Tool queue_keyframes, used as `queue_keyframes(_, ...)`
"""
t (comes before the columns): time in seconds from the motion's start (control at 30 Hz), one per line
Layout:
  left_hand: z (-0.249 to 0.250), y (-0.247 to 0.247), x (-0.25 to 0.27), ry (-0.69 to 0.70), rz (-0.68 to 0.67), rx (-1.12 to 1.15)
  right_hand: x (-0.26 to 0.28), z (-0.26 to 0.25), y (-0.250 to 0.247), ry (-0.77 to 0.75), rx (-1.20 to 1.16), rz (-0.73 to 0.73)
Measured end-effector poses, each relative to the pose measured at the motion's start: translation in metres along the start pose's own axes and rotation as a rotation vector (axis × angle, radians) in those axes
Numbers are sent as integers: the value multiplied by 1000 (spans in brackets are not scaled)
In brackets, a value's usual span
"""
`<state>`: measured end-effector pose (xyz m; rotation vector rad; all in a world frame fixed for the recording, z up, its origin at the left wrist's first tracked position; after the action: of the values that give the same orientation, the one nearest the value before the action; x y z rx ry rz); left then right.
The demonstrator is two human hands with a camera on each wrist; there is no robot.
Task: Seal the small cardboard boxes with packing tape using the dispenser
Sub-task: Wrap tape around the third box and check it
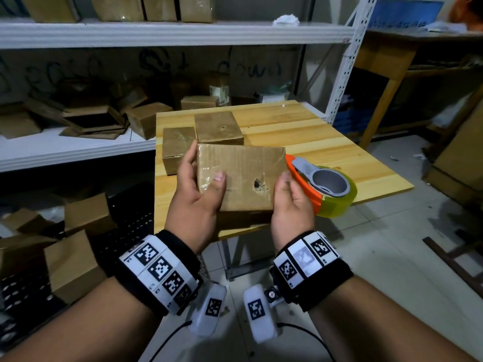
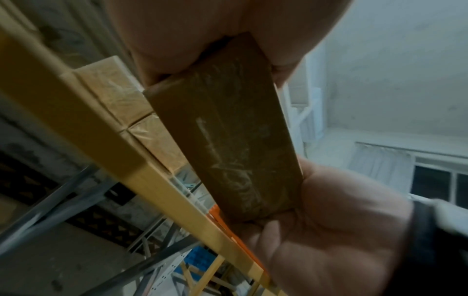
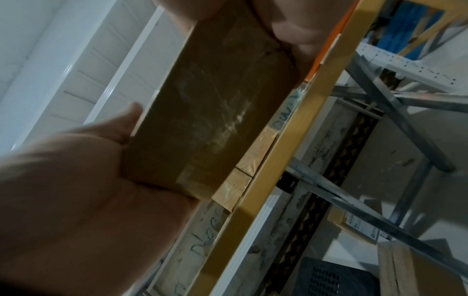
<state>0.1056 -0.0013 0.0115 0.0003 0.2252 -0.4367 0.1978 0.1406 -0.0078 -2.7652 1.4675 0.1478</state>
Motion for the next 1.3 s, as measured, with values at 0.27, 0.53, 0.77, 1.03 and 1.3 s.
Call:
queue_keyframes(0.27, 11, -14, -3, 24, -3, 148, -23, 17, 5, 82, -34, 57)
queue_keyframes(0.53, 10, -8, 3, -98, -6, 380, -28, 16, 4, 169, -127, 0)
queue_keyframes(0.77, 21, -8, 4, 84, 12, 124, -16, -14, -1, -190, 30, -70)
queue_keyframes(1.03, 21, 1, 8, 136, -31, 85, 1, -1, 13, -250, 82, -371)
queue_keyframes(1.3, 18, 2, 3, -62, -31, 332, 0, -11, 5, -36, -498, -394)
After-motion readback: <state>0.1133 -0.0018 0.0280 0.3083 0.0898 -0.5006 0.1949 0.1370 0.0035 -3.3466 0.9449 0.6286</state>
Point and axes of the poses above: each hand's wrist, its own x-axis away from the middle knuckle, its own y-axis out of the palm, z = x × y, the point moved 3 cm from there along -x, towards the middle knuckle, and after that the axes turned 5 degrees about -y, right-handed, at the moved point
